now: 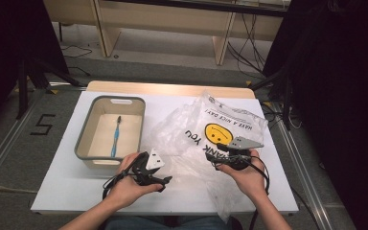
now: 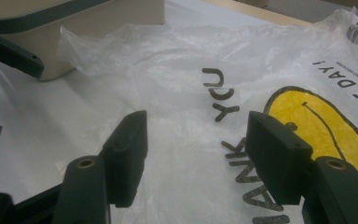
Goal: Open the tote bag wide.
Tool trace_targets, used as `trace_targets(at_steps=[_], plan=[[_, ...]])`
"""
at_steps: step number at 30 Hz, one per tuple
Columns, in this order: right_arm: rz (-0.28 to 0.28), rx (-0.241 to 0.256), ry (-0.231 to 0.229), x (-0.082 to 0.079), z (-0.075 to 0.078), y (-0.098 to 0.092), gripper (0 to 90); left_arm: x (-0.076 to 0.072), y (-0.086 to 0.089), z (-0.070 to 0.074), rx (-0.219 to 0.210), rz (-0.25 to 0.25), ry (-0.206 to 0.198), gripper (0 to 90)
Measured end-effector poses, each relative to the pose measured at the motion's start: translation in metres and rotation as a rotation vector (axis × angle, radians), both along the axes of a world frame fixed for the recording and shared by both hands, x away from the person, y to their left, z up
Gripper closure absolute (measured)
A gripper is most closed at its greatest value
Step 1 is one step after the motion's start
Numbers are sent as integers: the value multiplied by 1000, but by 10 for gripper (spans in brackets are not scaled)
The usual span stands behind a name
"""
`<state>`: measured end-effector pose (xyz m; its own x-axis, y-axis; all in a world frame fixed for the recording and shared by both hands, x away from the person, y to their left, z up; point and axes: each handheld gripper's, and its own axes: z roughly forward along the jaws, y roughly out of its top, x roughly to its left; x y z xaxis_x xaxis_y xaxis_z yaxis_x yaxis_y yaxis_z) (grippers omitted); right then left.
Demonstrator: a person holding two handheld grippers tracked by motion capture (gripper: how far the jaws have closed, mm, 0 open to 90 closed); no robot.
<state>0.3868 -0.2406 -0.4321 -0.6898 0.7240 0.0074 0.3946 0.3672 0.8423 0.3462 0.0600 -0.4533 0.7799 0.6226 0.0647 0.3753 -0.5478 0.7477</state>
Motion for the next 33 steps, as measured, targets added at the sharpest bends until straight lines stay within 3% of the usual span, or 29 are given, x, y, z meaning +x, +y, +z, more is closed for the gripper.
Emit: trace_targets(at_steps=[14,33], plan=[[23,-21,29,9,-6,12,384,0,0,-4,2,-10,15,267],[27,-19,32,16,-5,22,382,-1,-1,-6,-1,-19,27,267]])
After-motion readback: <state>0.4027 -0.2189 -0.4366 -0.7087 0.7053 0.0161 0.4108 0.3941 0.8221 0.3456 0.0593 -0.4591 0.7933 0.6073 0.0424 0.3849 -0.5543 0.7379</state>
